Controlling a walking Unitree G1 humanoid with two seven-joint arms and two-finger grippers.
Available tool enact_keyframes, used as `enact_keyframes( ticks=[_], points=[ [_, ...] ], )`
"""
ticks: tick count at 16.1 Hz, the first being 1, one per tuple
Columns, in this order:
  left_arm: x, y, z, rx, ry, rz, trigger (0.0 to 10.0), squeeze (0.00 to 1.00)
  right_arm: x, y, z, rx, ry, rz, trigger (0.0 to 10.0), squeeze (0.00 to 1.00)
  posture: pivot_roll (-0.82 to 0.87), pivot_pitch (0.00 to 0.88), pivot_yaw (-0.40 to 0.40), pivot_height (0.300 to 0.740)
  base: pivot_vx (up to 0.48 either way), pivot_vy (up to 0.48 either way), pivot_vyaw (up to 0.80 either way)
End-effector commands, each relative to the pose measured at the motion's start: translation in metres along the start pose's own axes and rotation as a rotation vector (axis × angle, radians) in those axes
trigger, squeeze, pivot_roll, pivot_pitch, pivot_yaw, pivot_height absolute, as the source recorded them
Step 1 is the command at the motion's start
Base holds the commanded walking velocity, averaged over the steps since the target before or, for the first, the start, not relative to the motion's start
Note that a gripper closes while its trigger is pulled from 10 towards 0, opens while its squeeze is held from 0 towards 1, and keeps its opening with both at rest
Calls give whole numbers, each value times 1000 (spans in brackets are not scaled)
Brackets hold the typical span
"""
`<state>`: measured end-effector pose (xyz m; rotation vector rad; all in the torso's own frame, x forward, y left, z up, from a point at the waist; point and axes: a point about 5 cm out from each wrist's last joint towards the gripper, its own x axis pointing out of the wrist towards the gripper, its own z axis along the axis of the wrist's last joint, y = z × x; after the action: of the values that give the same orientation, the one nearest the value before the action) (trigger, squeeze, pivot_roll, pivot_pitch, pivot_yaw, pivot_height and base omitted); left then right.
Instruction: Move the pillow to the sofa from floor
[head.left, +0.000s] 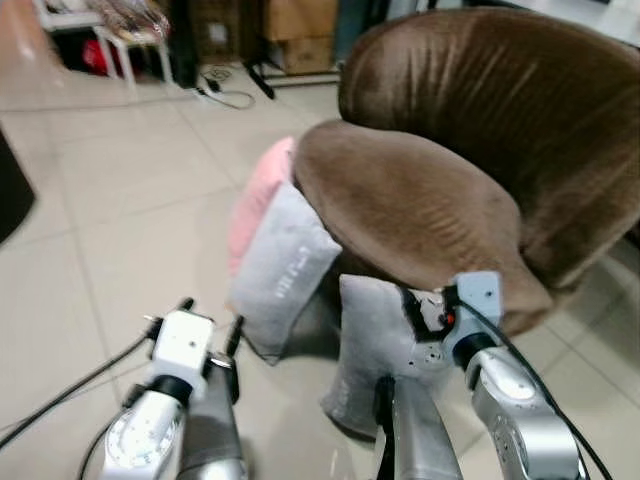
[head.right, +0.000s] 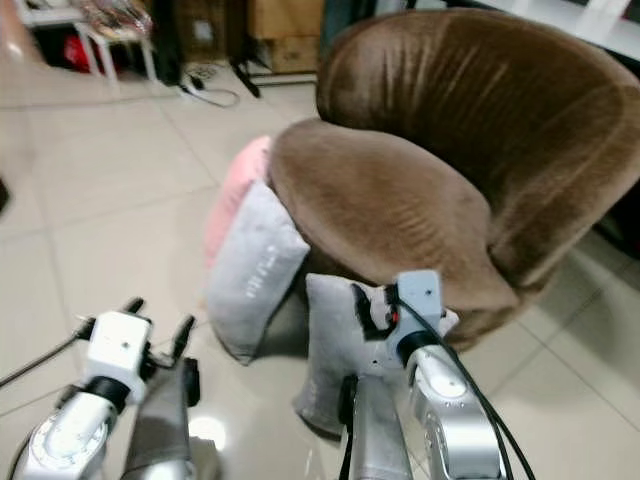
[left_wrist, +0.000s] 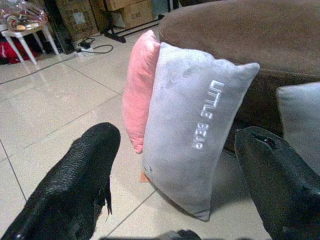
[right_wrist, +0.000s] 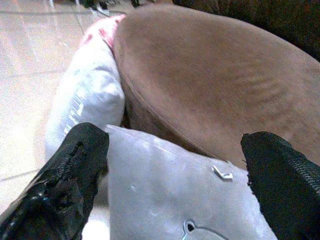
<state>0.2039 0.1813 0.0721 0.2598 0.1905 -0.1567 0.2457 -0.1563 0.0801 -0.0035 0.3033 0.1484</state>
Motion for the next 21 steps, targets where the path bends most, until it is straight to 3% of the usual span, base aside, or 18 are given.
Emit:
enact_keyframes(
  ticks=[1,2,3,6,7,10,11,12,13,17,21],
  points=[
    [3,-5,6,-1,-26,-10,10000,0,1,-7,5,-6,2,-6,10000,0,20,0,-111,482,0,0,0],
    [4,-5,7,0,-27,-14,10000,0,4,-6,6,-2,20,27,10000,196,20,0,-111,482,0,0,0],
    [4,-6,7,3,-28,-24,10000,0,6,-6,4,-25,42,32,10000,1000,20,0,-112,482,0,0,0],
    [8,-10,7,14,-28,-97,10000,0,19,-6,5,39,48,55,10000,1000,24,0,-112,482,0,0,0],
    [12,-13,5,22,-16,-177,10000,0,32,-7,3,75,71,34,10000,1000,26,0,-111,482,0,0,0],
    [22,-12,6,28,-17,-233,10000,0,57,-1,-3,5,123,42,10000,1000,27,0,-101,482,0,0,0],
    [26,-12,7,50,-14,-269,10000,0,73,3,-4,-7,121,50,10000,1000,32,0,-96,482,0,0,0],
    [26,-12,7,53,-14,-275,10000,0,75,4,-5,11,127,57,10000,1000,32,0,-96,482,0,0,0],
    [25,-12,7,60,-12,-294,10000,0,81,8,-7,-34,154,69,10000,0,40,0,-89,482,0,0,0],
    [17,-14,7,64,-3,-334,10000,0,96,18,-3,15,129,63,10000,0,57,61,-87,482,0,0,0],
    [-3,-12,7,58,7,-355,10000,0,100,21,-4,-2,133,41,10000,0,68,164,-86,482,0,0,0]
  ],
)
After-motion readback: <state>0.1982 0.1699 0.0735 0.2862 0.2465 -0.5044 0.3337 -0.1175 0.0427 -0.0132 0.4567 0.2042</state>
